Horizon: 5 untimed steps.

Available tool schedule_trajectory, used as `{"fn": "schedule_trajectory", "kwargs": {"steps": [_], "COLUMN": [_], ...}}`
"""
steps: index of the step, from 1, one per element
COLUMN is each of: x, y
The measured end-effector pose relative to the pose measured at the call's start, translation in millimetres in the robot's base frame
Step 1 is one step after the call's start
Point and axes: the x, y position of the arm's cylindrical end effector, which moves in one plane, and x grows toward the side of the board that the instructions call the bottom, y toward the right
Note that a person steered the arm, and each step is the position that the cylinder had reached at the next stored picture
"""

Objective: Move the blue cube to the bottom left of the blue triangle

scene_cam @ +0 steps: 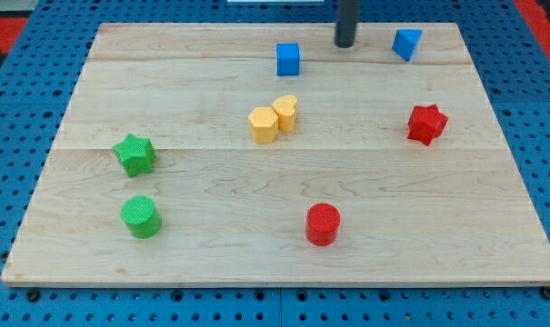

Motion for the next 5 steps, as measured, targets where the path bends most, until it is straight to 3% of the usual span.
{"fn": "schedule_trajectory", "kwargs": {"steps": [1, 2, 3, 4, 5], "x": [-7.6, -28.0, -22.4, 30.4, 43.9], "y": [-15.0, -75.4, -144.9, -153.6, -117.9]}}
